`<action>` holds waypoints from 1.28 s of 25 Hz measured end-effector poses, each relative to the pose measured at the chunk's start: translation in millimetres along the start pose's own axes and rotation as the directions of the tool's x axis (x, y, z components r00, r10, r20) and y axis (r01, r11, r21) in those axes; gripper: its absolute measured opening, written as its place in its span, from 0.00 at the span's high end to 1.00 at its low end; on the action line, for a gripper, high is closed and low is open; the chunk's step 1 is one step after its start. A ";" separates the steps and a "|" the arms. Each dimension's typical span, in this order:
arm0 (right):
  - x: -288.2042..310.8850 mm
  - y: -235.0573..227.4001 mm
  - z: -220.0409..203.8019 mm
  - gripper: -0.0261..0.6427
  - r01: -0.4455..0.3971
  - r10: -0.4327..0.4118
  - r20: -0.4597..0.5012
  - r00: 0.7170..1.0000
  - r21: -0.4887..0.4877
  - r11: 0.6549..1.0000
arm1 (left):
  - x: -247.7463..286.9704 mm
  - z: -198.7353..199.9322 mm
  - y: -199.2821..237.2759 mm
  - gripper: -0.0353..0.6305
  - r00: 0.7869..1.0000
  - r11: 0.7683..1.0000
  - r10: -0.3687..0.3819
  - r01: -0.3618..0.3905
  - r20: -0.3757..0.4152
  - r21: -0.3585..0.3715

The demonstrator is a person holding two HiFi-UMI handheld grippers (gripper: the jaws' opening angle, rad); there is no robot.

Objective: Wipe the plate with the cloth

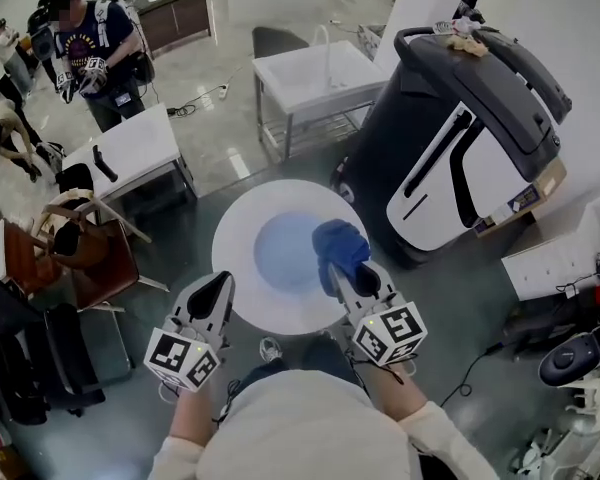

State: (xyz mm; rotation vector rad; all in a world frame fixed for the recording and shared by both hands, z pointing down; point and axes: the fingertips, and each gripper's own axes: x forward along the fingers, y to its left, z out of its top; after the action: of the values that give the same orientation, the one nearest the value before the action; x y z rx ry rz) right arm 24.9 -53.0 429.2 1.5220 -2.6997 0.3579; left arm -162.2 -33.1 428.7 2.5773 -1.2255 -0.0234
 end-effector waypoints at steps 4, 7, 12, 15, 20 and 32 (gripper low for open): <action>13.1 -17.3 -2.3 0.82 0.010 -0.010 -0.021 1.000 0.008 1.000 | 22.0 -1.5 6.4 0.89 1.000 1.000 -0.007 0.007 -0.015 -0.009; 23.9 -30.9 -1.4 0.82 -0.006 0.006 -0.040 0.999 0.010 1.000 | 40.0 1.6 9.8 0.89 1.000 1.000 0.006 -0.006 -0.014 -0.021; 38.6 -48.3 0.9 0.82 -0.043 0.044 -0.056 0.997 0.011 0.999 | 64.9 -3.1 13.9 0.89 1.000 0.999 0.025 -0.026 -0.018 -0.041; 47.4 -54.3 -0.9 0.82 -0.060 0.061 -0.066 0.996 0.013 0.998 | 74.4 -2.4 17.3 0.89 0.999 0.999 0.038 -0.039 -0.024 -0.037; 56.2 -59.8 -4.5 0.82 -0.080 0.081 -0.083 0.993 0.014 0.997 | 85.9 -10.6 22.8 0.89 0.997 0.997 0.063 -0.065 -0.037 -0.040; 61.2 -70.3 -13.0 0.82 -0.117 0.118 -0.115 0.986 0.014 0.993 | 107.2 -47.2 36.0 0.89 0.992 0.983 0.098 -0.109 -0.081 -0.145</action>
State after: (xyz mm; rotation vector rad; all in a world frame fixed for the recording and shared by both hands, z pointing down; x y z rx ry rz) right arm 51.1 -136.8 463.1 1.3031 -2.7059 0.4453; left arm -114.6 -124.6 495.0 2.3628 -1.2780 0.0015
